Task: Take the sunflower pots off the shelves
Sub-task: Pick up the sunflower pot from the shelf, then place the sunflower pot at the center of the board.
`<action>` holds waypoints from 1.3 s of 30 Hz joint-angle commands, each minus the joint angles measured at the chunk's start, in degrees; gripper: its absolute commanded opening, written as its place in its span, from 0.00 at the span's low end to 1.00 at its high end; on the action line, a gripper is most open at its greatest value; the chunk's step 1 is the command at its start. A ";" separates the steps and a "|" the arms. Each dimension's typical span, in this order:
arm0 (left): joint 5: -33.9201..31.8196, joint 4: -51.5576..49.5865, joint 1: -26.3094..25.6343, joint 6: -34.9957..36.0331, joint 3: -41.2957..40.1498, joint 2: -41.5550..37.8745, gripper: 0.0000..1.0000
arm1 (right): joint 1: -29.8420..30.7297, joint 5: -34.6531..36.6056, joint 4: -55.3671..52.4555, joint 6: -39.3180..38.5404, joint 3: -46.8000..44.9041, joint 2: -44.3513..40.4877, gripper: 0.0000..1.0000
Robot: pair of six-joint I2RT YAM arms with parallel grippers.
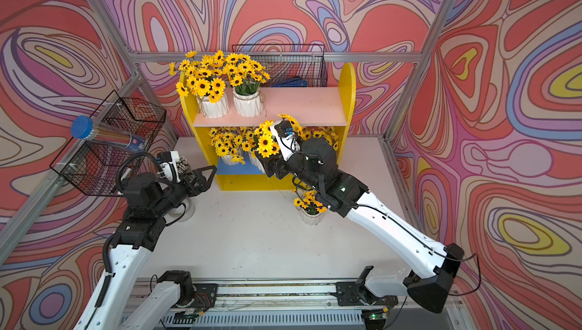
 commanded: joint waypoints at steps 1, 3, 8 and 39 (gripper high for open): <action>-0.24 0.39 0.44 0.53 0.38 -0.76 1.00 | 0.72 0.50 5.22 1.82 -1.56 -2.26 0.00; -0.11 0.41 0.40 0.57 0.25 -0.67 1.00 | 1.05 0.35 5.71 2.43 -3.04 -2.39 0.00; -0.15 0.41 0.43 0.53 0.14 -0.76 1.00 | 1.96 0.17 7.24 4.21 -7.74 -2.21 0.00; 0.83 1.09 0.37 -0.25 -0.39 0.95 1.00 | 3.11 0.35 23.42 13.65 -33.01 8.39 0.00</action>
